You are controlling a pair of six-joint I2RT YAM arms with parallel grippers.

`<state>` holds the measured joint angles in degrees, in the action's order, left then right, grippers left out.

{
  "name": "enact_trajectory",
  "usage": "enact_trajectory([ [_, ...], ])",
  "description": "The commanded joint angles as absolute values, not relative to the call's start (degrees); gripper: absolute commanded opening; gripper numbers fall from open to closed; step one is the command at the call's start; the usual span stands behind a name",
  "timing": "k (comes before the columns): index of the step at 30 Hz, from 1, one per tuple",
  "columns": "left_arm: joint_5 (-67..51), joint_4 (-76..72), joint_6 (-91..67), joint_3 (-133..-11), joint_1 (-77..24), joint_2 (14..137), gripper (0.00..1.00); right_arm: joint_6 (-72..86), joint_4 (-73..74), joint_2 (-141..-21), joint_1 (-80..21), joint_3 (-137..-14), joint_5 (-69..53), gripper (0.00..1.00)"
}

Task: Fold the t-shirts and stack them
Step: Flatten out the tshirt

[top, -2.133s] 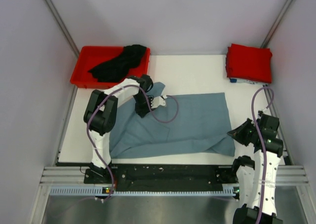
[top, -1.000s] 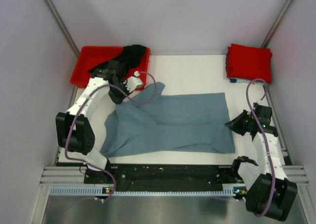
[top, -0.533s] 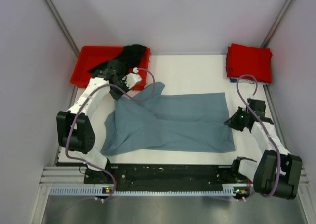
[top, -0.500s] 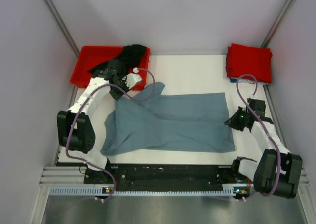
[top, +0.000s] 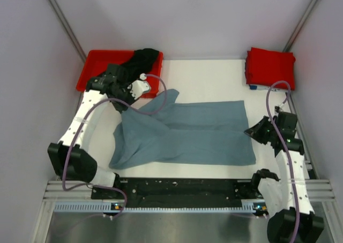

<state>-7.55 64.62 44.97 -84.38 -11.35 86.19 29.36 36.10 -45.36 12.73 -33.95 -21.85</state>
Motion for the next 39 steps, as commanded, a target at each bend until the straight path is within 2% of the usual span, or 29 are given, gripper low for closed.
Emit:
enact_trajectory([
  [1, -11.77, 69.09, 47.54, -85.26, -11.25, 77.71, 0.0, 32.69, 42.45, -40.26, 12.3, -36.22, -21.1, 0.0],
  [4, -11.96, 63.21, 47.72, -82.36, -11.95, 76.73, 0.0, 33.13, 38.16, -42.7, 12.3, -34.81, -20.22, 0.0],
  [13, -6.42, 61.35, 45.09, -89.82, -12.39, 92.01, 0.0, 30.94, 26.81, -56.68, 12.3, -35.86, -17.49, 0.0],
  [21, -6.77, 59.07, 45.26, -93.5, -12.57, 93.34, 0.0, 29.18, 25.93, -58.18, 12.3, -38.75, -18.45, 0.0],
  [24, -3.62, 58.54, 44.65, -100.52, -13.53, 93.87, 0.0, 28.48, 26.8, -58.97, 12.3, -45.95, -18.63, 0.0],
  [28, -0.7, 56.26, 43.77, -115.19, -14.5, 91.86, 0.0, 27.25, 30.05, -59.76, 12.3, -63.14, -19.25, 0.0],
  [33, 4.82, 51.42, 46.93, -127.16, -16.61, 84.83, 0.0, 24.09, 34.36, -58.1, 12.39, -83.02, -19.16, 0.0],
  [39, 8.43, 55.45, 49.21, -139.21, -17.23, 81.31, 0.0, 20.57, 35.68, -51.52, 12.39, -96.57, -18.11, 0.0],
])
